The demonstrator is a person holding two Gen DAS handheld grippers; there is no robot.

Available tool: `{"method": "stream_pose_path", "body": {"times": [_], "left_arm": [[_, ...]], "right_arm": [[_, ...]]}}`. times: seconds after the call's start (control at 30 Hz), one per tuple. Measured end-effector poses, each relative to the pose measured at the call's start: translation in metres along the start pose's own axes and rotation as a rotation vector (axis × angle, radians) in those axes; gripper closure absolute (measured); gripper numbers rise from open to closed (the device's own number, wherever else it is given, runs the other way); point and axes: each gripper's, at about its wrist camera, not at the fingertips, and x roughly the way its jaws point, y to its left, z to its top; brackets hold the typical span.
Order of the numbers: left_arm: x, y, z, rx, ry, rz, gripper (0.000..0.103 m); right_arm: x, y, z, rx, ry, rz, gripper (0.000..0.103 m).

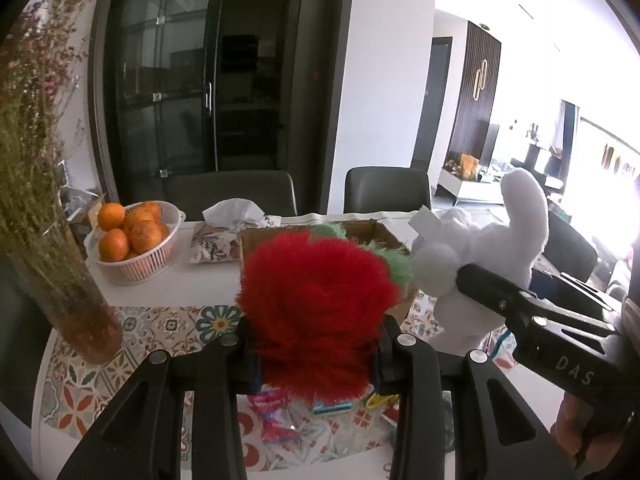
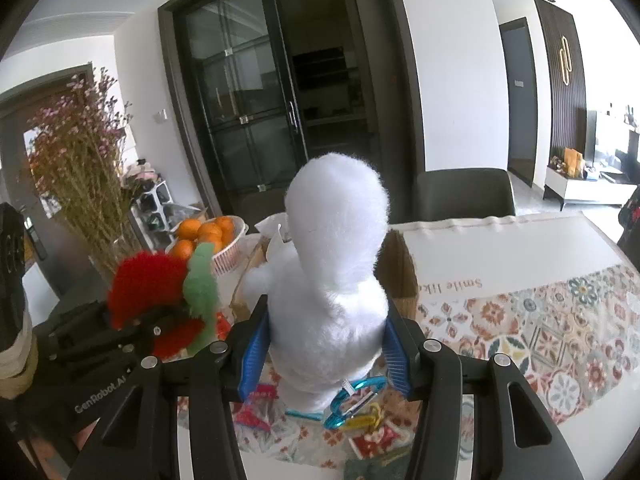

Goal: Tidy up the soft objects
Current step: 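Carry the pompom and bunny over the cardboard box and release both inside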

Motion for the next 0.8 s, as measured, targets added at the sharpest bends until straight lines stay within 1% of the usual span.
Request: {"method": "stream_pose_path", "body": {"times": [0.2, 0.43, 0.53, 0.7, 0.8], "left_arm": [[0.021, 0.002, 0.025, -0.003, 0.036, -0.006, 0.066], [0.050, 0.008, 0.049, -0.001, 0.069, -0.008, 0.066], [0.066, 0.013, 0.059, -0.007, 0.087, 0.003, 0.066], [0.091, 0.018, 0.063, -0.007, 0.129, 0.016, 0.066], [0.106, 0.020, 0.064, 0.000, 0.152, 0.022, 0.066]], "right_arm": [[0.018, -0.003, 0.028, -0.017, 0.020, -0.006, 0.051], [0.052, -0.016, 0.056, -0.002, 0.067, -0.015, 0.051], [0.069, -0.019, 0.069, -0.005, 0.077, -0.024, 0.051], [0.097, -0.024, 0.081, -0.019, 0.107, -0.027, 0.051], [0.118, -0.030, 0.081, 0.004, 0.163, 0.008, 0.051]]}}
